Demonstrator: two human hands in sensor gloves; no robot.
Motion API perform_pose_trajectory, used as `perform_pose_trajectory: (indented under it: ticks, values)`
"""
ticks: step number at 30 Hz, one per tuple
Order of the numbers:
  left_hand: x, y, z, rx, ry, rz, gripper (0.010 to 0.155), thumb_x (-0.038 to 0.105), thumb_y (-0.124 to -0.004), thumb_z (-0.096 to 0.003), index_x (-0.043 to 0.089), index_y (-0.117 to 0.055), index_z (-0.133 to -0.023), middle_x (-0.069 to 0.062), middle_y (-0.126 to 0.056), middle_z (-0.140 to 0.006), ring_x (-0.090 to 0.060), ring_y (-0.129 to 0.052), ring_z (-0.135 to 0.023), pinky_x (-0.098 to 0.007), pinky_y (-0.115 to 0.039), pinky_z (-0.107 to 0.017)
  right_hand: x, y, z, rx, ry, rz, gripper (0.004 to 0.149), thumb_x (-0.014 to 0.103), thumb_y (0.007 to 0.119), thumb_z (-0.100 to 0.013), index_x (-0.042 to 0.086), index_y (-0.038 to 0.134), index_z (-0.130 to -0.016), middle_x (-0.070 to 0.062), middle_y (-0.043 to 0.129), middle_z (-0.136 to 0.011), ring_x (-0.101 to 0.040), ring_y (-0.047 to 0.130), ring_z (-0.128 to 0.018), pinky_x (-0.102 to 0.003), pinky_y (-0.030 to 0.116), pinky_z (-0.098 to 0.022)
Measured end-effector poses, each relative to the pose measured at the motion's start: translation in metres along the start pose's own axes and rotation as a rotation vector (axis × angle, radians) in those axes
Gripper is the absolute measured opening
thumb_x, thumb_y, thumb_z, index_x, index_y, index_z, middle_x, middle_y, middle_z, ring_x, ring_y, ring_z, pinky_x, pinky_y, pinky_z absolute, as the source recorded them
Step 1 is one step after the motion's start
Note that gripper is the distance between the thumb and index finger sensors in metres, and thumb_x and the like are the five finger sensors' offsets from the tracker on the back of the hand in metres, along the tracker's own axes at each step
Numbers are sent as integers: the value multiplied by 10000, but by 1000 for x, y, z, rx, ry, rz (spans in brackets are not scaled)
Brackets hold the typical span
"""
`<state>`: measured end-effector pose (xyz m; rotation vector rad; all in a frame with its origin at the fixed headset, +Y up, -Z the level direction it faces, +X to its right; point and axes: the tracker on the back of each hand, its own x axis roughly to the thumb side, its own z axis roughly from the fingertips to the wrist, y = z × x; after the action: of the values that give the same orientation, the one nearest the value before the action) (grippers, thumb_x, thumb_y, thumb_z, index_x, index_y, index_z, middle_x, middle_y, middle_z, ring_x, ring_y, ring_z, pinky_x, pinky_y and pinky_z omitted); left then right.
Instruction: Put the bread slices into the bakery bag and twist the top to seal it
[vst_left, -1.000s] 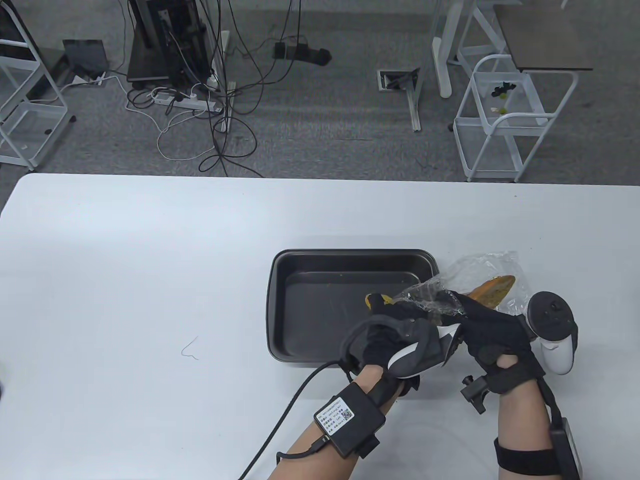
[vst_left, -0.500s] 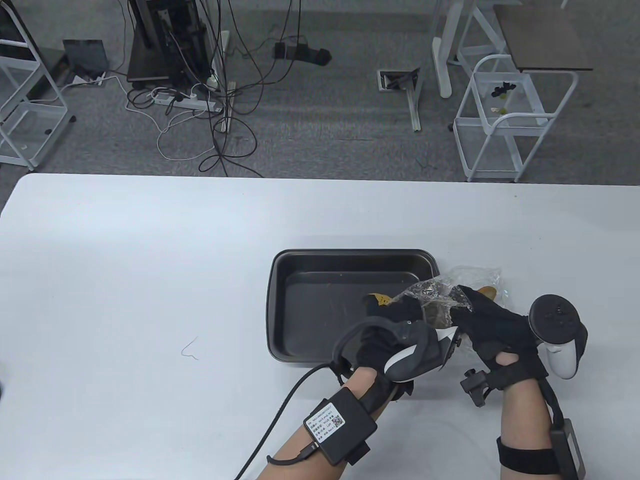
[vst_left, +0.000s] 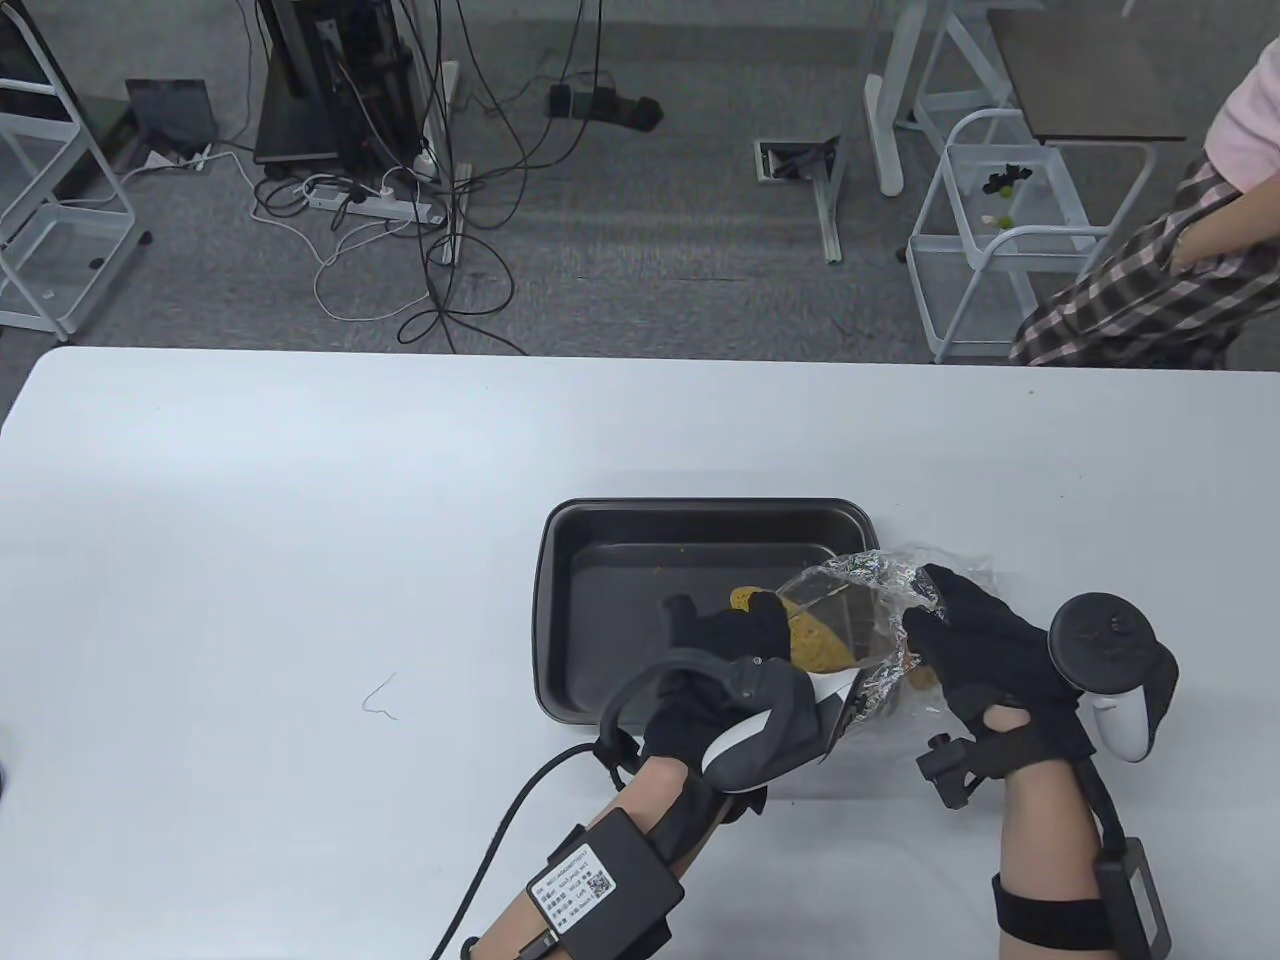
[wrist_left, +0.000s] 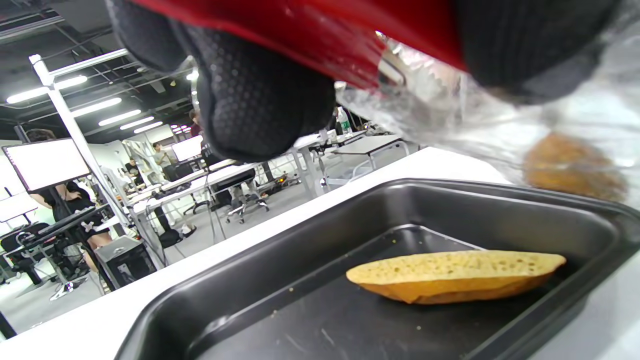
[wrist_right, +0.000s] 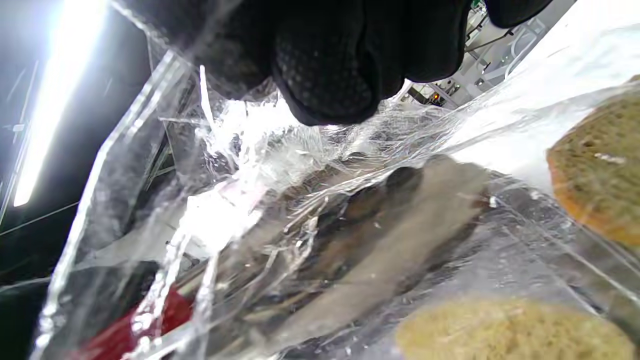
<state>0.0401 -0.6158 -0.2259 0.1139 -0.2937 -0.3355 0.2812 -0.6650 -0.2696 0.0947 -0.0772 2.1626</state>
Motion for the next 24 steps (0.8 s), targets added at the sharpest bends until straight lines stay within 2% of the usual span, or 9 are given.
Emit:
perform_pose_trajectory:
  ticks: [8,14,18,24]
  values:
    - [-32,0,27,5,37,6,864,720,-833,-328,264,-670,-1043,-62,-940,-871,-215,-1047,-594,-524,-703,-767,2,1,1,-22,2,58,407,296,845,-498,-96,950,-522,-275,760,-1011,-577,669,-956,-735,464,-650]
    - [-70,-12,50,-11,76,81,862,722,-831,-329,262,-676,-1042,-61,-946,-865,-211,-1050,-591,-523,-710,-762,2,-2,2,-44,15,113,407,295,846,-498,-97,950,-521,-274,759,-1012,-578,669,-956,-736,462,-650]
    - [-107,-41,48,-212,86,404,864,732,-815,-345,233,-690,-1039,-80,-965,-839,-217,-1060,-547,-512,-743,-733,1,-6,2,-65,27,141,407,296,847,-497,-97,950,-520,-274,761,-1011,-577,668,-957,-736,461,-650]
    - [-137,-90,27,-450,137,674,867,747,-769,-376,177,-710,-1028,-113,-992,-788,-219,-1080,-460,-497,-794,-674,-3,-8,1,-69,44,143,406,296,846,-498,-95,950,-521,-276,758,-1012,-578,667,-956,-737,460,-649]
